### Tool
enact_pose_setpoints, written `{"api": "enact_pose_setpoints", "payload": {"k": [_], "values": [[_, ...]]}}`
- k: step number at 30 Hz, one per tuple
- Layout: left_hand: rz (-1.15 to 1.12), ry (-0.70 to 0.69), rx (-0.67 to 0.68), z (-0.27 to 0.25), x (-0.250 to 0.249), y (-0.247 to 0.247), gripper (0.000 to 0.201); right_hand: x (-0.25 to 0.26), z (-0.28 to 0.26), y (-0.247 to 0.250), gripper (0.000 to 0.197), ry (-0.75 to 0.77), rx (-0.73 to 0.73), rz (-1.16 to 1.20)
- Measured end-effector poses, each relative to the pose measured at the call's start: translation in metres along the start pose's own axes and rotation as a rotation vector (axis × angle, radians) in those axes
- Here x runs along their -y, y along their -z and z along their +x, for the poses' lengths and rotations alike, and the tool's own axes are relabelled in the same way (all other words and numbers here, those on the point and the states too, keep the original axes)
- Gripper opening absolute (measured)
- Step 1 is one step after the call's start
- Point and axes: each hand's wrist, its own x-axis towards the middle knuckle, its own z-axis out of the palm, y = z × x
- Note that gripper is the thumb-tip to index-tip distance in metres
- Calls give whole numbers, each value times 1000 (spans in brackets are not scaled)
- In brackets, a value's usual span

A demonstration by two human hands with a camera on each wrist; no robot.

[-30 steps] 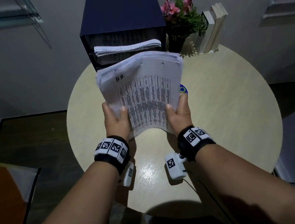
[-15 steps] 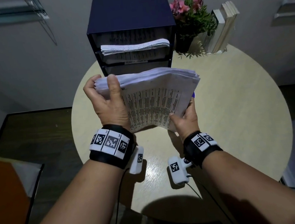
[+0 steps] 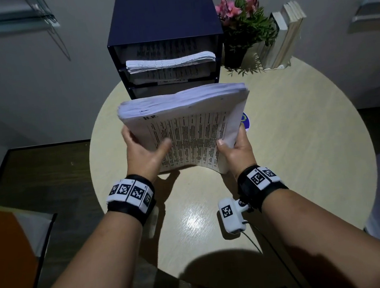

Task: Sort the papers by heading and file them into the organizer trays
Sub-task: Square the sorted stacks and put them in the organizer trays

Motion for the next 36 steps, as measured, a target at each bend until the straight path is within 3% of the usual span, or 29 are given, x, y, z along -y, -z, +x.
{"api": "enact_pose_setpoints", "payload": {"k": [2, 4, 7, 12, 15, 19, 22, 25, 28, 31, 33, 36], "values": [[76, 149, 51, 2, 21, 1, 70, 3, 2, 1, 61, 20, 7, -40], [190, 211, 94, 4, 37, 1, 52, 5, 8, 4, 52, 25, 23, -18], [213, 318, 190, 6, 65, 5, 40, -5, 23, 8, 48, -61, 0, -81], [430, 521, 299, -6, 89, 4, 17, -31, 23, 9, 36, -309, 147, -628], [453, 591, 326, -13, 86, 7, 31, -43, 24, 4, 35, -412, 204, -700], [440, 553, 369, 0, 83, 10, 49, -40, 39, -5, 38, -255, 159, -623], [346, 465, 243, 12, 85, 14, 53, -39, 52, -8, 36, -210, 148, -517], [248, 477, 195, 23, 86, 19, 58, -45, 65, -5, 33, -245, 253, -595], [88, 518, 256, 30, 83, 15, 50, -49, 78, -1, 31, -230, 257, -670], [-108, 614, 277, 38, 82, 6, 58, -49, 92, 5, 30, -224, 226, -638], [-214, 657, 281, 41, 75, 1, 46, -47, 103, 16, 29, -232, 272, -663], [-453, 770, 402, 43, 65, -8, 37, -42, 120, 36, 26, -277, 381, -619]]}}
